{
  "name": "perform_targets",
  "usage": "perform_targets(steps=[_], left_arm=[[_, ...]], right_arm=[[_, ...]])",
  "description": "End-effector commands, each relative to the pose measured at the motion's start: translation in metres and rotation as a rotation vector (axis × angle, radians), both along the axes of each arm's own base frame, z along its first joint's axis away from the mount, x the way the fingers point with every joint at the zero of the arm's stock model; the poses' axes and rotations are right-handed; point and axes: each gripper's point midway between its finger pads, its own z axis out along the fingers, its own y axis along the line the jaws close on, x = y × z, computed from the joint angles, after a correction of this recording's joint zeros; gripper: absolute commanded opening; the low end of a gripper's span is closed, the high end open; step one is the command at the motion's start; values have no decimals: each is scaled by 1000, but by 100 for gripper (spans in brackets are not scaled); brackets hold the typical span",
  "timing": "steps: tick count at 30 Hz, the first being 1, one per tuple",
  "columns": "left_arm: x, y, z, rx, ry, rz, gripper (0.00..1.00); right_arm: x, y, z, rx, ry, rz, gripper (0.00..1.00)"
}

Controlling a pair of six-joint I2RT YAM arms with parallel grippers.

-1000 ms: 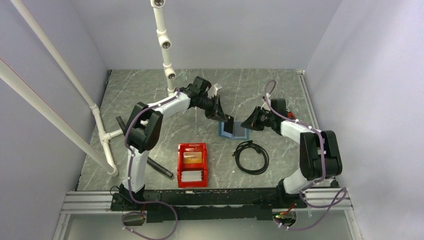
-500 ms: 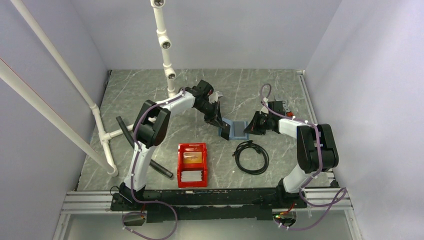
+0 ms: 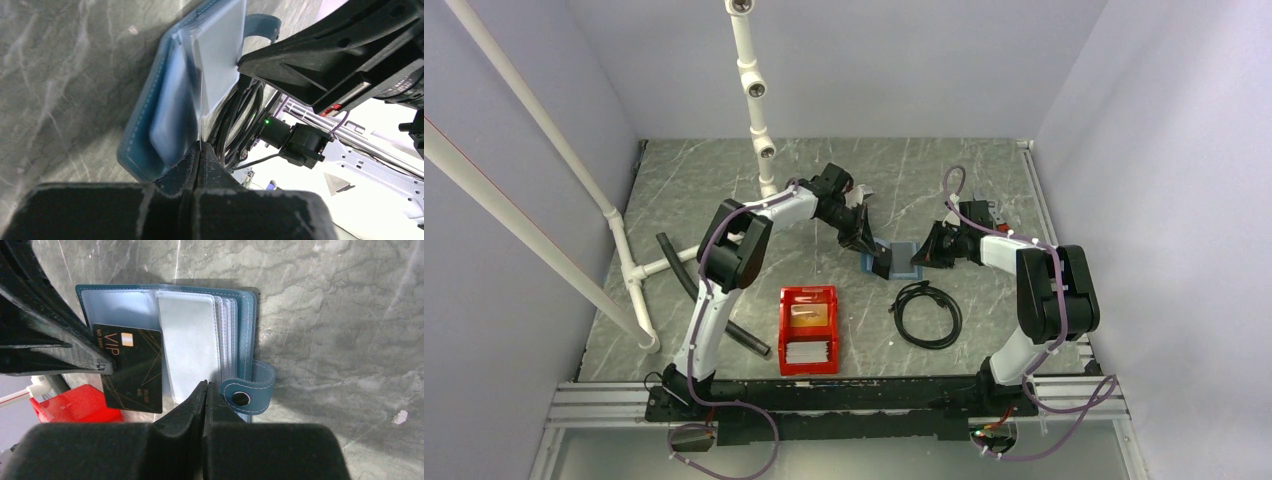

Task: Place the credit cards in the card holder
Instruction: Insert the credit card into the card holder.

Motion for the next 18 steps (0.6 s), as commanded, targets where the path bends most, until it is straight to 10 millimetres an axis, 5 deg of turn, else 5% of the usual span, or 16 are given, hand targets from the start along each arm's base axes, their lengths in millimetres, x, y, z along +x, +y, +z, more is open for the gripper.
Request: perform_targets(steps=[1,18], left_arm=[[2,-7,8,-45,7,-10,0],[10,-4,-11,-18,22,25,0]], right_arm=[[4,-7,-7,-56,-5,-6,0],[4,-6,-10,-63,5,-3,0]])
